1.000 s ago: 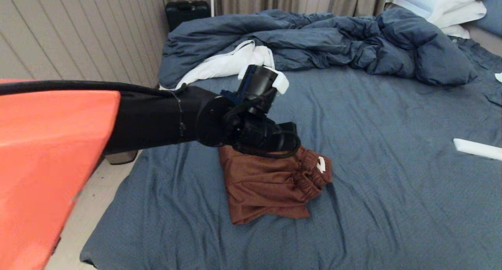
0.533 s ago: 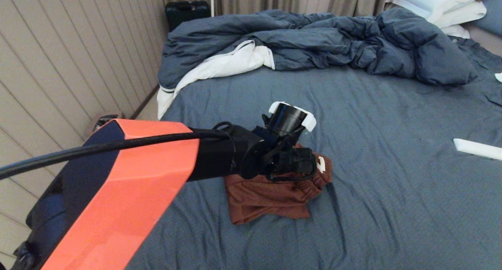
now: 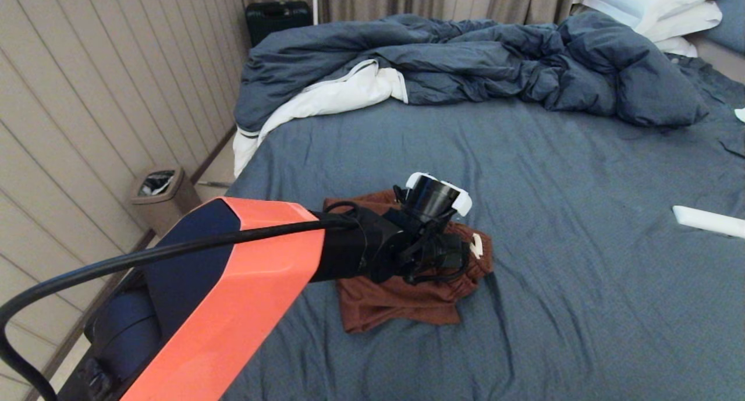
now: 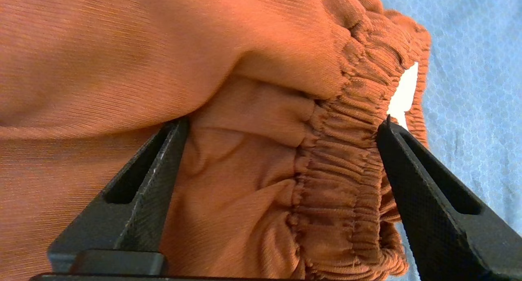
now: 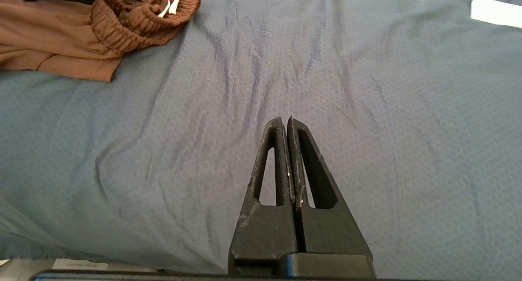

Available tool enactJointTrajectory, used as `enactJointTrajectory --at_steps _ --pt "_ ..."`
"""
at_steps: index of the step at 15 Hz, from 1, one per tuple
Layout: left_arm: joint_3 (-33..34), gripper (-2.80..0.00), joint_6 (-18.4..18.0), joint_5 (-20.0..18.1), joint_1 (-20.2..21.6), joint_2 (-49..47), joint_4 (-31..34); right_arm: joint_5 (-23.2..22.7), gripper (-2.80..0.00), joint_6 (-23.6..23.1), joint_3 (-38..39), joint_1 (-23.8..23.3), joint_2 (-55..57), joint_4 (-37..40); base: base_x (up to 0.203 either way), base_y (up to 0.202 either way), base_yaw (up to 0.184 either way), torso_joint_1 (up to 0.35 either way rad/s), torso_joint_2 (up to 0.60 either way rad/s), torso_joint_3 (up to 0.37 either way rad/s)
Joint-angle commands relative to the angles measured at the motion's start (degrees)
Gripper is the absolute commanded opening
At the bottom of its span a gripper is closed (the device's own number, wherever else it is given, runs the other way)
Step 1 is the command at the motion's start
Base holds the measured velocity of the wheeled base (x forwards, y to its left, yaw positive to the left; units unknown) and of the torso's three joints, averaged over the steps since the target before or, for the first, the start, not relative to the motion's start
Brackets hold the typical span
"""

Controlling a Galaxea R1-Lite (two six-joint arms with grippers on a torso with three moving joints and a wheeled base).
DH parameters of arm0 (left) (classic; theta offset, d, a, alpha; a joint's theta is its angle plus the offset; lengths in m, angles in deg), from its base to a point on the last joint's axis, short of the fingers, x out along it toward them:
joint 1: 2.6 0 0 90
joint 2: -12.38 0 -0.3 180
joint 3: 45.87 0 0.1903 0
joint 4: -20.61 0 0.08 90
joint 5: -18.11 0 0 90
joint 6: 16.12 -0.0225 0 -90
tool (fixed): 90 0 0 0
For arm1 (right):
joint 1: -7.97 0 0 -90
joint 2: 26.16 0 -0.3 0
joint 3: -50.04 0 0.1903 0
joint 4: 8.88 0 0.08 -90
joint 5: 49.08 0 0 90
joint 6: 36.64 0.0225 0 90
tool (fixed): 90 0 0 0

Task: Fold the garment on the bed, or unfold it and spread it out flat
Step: Unford the brown shorts

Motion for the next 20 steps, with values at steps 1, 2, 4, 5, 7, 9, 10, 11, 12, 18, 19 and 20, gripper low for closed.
enactJointTrajectory --at_steps 1,2,4,5,7,9,10,11,12,18,19,20 --pt "0.01 -2.80 0.28 0.23 -0.05 -0.25 0.03 -0.01 -2.80 -0.02 0.01 0.00 0.09 0.06 0.000 0.000 0.000 0.000 0.00 0.000" --pt "0.01 -2.80 0.39 0.31 -0.17 -0.16 0.12 -0.01 -2.80 -0.02 0.01 0.00 0.09 0.15 0.000 0.000 0.000 0.000 0.00 0.000" --pt "0.01 -2.80 0.34 0.32 -0.29 -0.16 0.12 -0.01 -2.80 -0.02 -0.08 0.00 0.09 0.24 0.000 0.000 0.000 0.000 0.00 0.000" --pt "0.01 -2.80 0.34 0.32 -0.29 -0.16 0.03 -0.01 -2.80 -0.02 -0.08 0.00 0.09 0.24 0.000 0.000 0.000 0.000 0.00 0.000" --pt "0.01 -2.80 0.34 0.32 -0.38 -0.06 -0.05 -0.01 -2.80 -0.02 -0.08 0.00 0.09 0.33 0.000 0.000 0.000 0.000 0.00 0.000" --pt "0.01 -2.80 0.34 0.32 -0.38 0.32 -0.05 -0.18 -2.80 -0.02 -0.11 0.00 0.09 0.33 0.000 0.000 0.000 0.000 0.00 0.000" --pt "0.01 -2.80 0.43 0.32 -0.38 0.70 0.03 -0.10 -2.80 -0.02 -0.16 0.00 0.09 0.33 0.000 0.000 0.000 0.000 0.00 0.000" --pt "0.01 -2.80 0.42 0.40 -0.38 0.98 0.03 -0.19 -2.80 -0.02 -0.17 0.00 0.09 0.33 0.000 0.000 0.000 0.000 0.00 0.000" --pt "0.01 -2.80 0.29 0.40 -0.38 1.65 0.03 -0.19 -2.80 -0.02 -0.14 0.00 0.09 0.33 0.000 0.000 0.000 0.000 0.00 0.000" --pt "1.04 -2.80 0.73 0.40 0.09 8.82 1.19 -0.19 -2.80 -0.02 -0.17 0.00 0.09 0.41 0.000 0.000 0.000 0.000 0.00 0.000" --pt "1.12 -2.80 0.76 0.40 0.55 10.38 1.78 -0.19 -2.80 -0.02 -0.17 0.00 0.09 0.33 0.000 0.000 0.000 0.000 0.00 0.000" --pt "1.20 -2.80 0.81 0.40 1.39 11.90 2.48 -0.19 -2.80 -0.02 -0.17 0.00 0.09 0.33 0.000 0.000 0.000 0.000 0.00 0.000"
